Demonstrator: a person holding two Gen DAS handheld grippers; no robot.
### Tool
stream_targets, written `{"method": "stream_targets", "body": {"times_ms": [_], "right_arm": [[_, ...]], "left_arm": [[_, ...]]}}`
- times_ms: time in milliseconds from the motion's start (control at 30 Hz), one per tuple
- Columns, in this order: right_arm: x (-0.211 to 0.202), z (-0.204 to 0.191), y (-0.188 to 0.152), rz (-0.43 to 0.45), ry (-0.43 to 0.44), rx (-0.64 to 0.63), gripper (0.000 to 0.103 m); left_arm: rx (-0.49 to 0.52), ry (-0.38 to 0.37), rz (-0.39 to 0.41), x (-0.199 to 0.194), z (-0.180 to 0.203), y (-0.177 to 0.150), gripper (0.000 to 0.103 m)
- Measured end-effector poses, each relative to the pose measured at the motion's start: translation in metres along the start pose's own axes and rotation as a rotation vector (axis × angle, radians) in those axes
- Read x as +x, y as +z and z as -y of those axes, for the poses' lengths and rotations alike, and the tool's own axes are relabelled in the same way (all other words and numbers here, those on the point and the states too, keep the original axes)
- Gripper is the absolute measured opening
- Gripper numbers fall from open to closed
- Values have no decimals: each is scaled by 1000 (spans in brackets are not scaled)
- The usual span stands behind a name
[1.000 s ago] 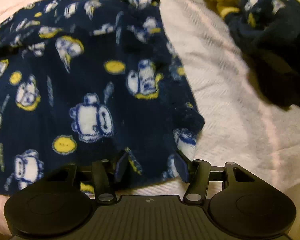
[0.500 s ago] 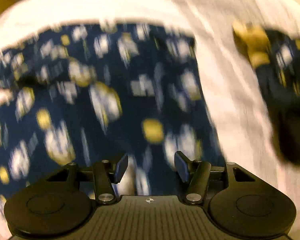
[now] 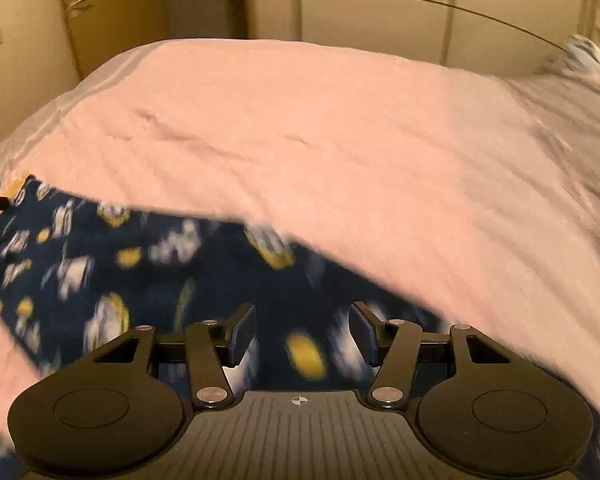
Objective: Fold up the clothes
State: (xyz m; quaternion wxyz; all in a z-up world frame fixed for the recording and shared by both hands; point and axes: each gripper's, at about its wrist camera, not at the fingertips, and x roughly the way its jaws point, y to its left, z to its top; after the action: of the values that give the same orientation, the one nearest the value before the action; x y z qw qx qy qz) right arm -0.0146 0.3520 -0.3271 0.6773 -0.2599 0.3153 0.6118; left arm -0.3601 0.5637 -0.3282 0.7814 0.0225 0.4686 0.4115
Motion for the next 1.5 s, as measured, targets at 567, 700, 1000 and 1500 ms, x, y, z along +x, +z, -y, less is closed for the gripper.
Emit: {"method": "stream_targets", "body": {"times_ms": [567, 700, 1000, 1500], "right_arm": [[116, -27, 57, -49, 64, -178, 2], [124, -30, 55, 8, -156, -131, 2], [56, -49, 30, 49, -128, -6, 55], [-174, 11, -160, -111, -409, 472, 60]], "left_arm": [[238, -35, 51, 89, -45, -9, 2], [279, 128, 5, 110, -31, -6, 1], [-195, 115, 36, 44, -59, -14, 8], [-363, 141, -36, -52, -30, -85, 21]]}}
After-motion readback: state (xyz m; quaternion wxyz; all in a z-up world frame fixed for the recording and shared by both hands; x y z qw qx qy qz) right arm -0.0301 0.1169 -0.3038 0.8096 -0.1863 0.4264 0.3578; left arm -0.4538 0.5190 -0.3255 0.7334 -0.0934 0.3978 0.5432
